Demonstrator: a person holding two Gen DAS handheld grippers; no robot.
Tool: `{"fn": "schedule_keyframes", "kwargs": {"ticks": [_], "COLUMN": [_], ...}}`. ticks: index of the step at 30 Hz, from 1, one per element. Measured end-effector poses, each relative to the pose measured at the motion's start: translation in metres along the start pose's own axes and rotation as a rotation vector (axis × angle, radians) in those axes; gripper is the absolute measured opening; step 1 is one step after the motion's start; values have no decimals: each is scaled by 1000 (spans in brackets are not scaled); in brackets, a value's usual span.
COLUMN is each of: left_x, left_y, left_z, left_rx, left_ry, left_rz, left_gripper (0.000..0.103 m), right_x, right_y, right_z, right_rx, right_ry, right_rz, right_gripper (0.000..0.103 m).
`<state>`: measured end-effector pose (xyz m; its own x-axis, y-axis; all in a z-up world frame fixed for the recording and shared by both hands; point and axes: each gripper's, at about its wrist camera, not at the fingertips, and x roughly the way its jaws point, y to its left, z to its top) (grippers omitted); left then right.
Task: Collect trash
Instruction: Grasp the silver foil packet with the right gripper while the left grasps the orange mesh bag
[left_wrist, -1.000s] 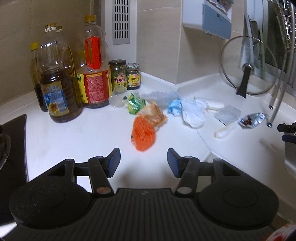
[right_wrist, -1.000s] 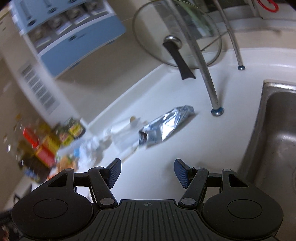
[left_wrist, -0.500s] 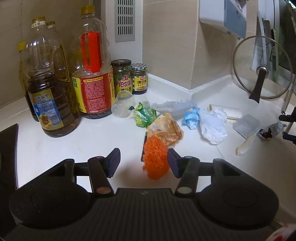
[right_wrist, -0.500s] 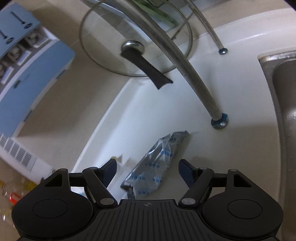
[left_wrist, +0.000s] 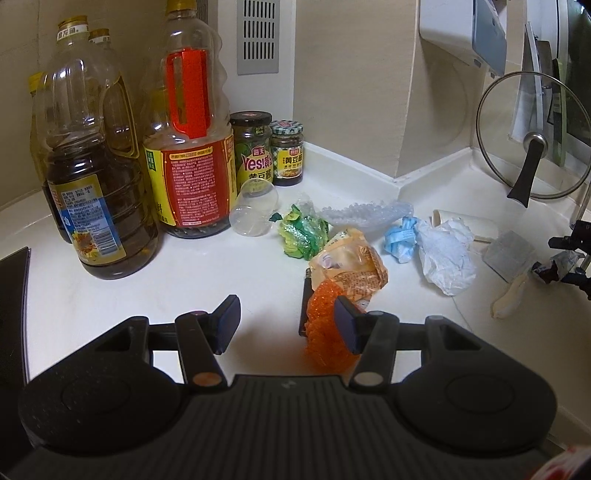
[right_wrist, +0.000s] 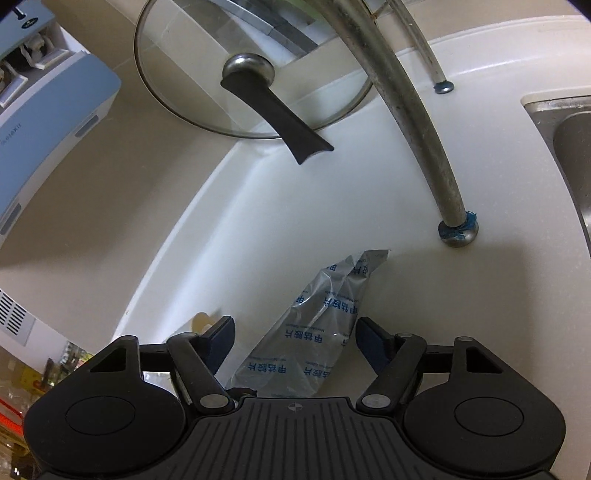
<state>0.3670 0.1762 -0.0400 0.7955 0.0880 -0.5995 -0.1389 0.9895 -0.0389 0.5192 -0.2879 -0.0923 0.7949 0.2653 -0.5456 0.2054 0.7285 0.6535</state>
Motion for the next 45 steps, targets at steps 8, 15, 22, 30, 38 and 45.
{"fn": "schedule_keyframes", "kwargs": {"ticks": [8,15,22,30,38,45], "left_x": [4,5,11,28,36,33], "left_y": [1,0,-11,-23,-26,-26], "left_z": [0,-3,-6,-5,-4,-5], "left_rx": [2,-3,-5,20,10,16], "left_ry": [8,18,34,48,64,48], "left_rz": [-19,-58,-128,-126,-115,-93], "left_gripper": [52,52,54,53,41,23], "right_x": [0,-20,-54,-87,-110,-120], "right_y": [-3,-7,-11,-12,-15,-11], "right_z": [1,1,0,-9,-22,-30], "right_rx": [6,2,2,-42,-74,-93], "right_ry": [4,-15,-29,-6,18,38], "right_rz": [-9,15,47,66,86,119], "right_gripper": [46,42,42,42,42,42]}}
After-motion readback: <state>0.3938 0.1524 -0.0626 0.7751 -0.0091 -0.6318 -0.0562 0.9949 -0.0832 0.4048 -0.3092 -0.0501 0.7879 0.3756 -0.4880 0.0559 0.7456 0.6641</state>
